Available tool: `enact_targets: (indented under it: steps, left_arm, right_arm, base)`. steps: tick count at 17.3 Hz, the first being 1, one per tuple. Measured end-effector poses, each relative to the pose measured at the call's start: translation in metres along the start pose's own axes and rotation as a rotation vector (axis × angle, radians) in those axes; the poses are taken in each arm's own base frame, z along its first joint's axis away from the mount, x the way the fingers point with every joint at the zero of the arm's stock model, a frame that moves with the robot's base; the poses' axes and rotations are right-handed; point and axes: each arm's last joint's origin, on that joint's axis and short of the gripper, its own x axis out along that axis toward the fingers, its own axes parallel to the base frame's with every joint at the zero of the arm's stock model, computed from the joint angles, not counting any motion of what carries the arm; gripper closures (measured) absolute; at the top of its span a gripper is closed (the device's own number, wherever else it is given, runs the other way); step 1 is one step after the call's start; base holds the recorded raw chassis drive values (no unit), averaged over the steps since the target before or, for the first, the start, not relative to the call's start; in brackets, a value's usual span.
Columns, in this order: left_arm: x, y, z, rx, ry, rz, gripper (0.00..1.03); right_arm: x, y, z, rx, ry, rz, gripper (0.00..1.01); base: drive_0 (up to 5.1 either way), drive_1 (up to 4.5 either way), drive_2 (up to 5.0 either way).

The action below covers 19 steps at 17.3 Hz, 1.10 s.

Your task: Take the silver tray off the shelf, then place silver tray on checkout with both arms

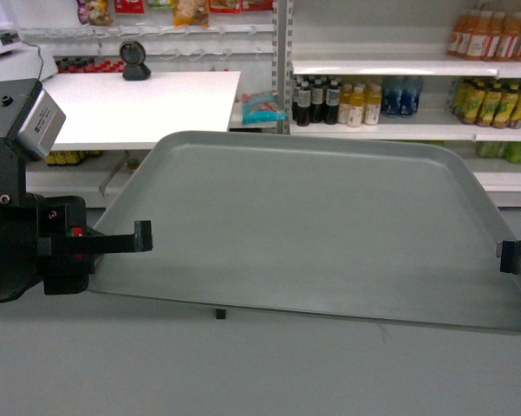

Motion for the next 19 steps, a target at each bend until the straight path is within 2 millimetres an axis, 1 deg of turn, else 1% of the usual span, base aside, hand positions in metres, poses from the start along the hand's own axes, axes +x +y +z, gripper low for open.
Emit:
enact_targets:
  steps: [19]
  left_arm:
    - [0.0000,0.0001,-0.0001,0.000,0.001,0.000,1.00]
  right_arm:
    - [0.0000,0.0000,-0.0002,0.000,0.001,0.000,0.98]
  base:
    - [-5.0,2.43,2.4]
